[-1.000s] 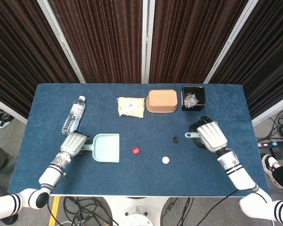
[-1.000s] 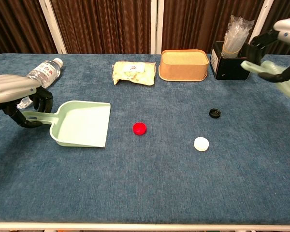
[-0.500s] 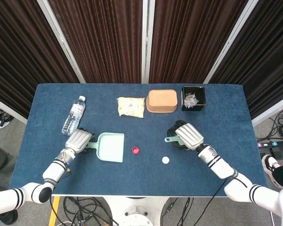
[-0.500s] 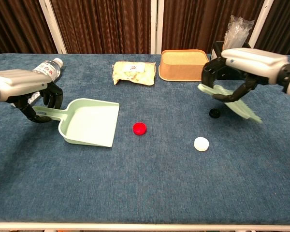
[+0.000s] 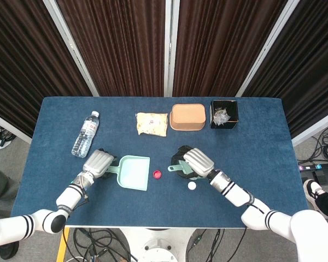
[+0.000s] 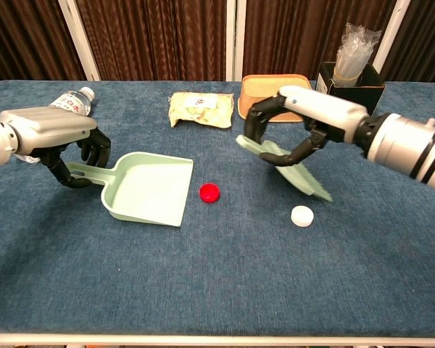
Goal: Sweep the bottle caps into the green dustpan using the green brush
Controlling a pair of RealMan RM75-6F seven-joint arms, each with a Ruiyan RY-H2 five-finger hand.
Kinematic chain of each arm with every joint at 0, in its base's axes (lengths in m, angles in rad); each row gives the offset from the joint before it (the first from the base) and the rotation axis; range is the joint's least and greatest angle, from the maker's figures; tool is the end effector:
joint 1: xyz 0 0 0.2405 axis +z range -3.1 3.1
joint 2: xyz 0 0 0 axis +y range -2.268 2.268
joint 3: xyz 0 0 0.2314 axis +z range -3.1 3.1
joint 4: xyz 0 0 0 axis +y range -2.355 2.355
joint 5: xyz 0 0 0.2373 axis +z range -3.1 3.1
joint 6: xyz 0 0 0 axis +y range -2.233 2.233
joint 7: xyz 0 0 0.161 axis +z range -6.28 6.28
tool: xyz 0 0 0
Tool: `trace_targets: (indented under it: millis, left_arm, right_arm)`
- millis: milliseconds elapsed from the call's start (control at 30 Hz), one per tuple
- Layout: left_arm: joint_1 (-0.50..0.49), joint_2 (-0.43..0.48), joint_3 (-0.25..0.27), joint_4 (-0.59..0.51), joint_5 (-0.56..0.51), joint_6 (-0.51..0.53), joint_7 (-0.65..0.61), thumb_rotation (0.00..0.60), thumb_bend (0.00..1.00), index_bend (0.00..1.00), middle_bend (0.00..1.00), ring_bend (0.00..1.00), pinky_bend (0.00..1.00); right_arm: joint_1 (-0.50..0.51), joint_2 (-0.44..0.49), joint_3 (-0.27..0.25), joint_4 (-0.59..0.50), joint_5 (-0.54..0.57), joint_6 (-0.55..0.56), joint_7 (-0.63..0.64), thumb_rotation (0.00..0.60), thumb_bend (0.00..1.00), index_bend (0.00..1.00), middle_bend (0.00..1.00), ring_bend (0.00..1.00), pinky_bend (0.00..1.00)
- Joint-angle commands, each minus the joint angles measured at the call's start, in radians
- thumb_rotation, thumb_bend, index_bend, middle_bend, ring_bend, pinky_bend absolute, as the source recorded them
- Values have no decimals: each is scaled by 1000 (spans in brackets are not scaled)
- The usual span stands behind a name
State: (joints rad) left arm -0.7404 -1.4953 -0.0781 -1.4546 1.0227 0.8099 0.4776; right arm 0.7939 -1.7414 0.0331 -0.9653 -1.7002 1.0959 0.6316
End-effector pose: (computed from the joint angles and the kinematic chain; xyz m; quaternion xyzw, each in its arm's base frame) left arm -0.1781 0.3330 -0.0636 -0.8037 -0.3627 -0.2354 0.4088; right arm -0.1331 -0.3503 -0.0838 0.7379 -0.4154 0.4963 0.1915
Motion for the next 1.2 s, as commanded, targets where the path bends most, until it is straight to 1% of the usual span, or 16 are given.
trace_targets:
  millis: [33, 200, 333, 433, 533, 667, 800, 867, 967, 1200]
  left_arm:
    - [-7, 0, 1, -10, -3, 3, 8, 600, 382, 517, 519, 404, 292]
    - [-23, -3, 6, -27, -16, 8, 34, 600, 382, 518, 520, 404, 292]
    - [-39, -8, 4, -35, -33, 7, 50, 600, 381, 518, 521, 404, 292]
    - [-49, -9, 4, -40, -43, 9, 61, 600, 381, 518, 522, 405, 292]
    - [-56, -7, 6, -45, -50, 12, 66, 600, 382, 519, 523, 404, 292]
    - [-62, -7, 13, -53, -46, 16, 69, 600, 383, 518, 523, 404, 292]
    - [-74, -15, 14, -50, -59, 12, 75, 600, 382, 519, 523, 405, 292]
    - [-78, -20, 13, -45, -70, 14, 79, 600, 382, 519, 523, 404, 292]
    - [-82, -23, 16, -48, -85, 21, 91, 600, 383, 519, 523, 404, 292]
    - [-99, -28, 23, -54, -117, 21, 113, 600, 382, 519, 523, 404, 292]
  right_arm:
    - [14, -32, 0, -7, 3, 8, 52, 600, 613, 755, 692, 344, 222]
    - [27, -58, 5, -35, 8, 22, 107, 600, 614, 754, 692, 344, 222]
    - [16, -35, 6, -85, 3, 68, 115, 600, 614, 754, 692, 344, 221]
    - [-12, 19, 6, -148, 9, 111, 93, 600, 626, 754, 692, 344, 222]
    - [-51, 94, -9, -227, 19, 141, 52, 600, 628, 755, 692, 344, 222]
    - [-113, 190, -52, -331, 39, 156, 8, 600, 628, 757, 692, 343, 222]
    - [-144, 230, -86, -381, 51, 133, -39, 600, 628, 757, 692, 339, 222]
    - [-151, 232, -94, -384, 57, 120, -54, 600, 628, 757, 692, 339, 222]
    - [-162, 203, -89, -372, 75, 108, -53, 600, 628, 758, 692, 338, 222]
    - [-154, 88, -55, -298, 85, 88, -57, 600, 628, 758, 692, 336, 218]
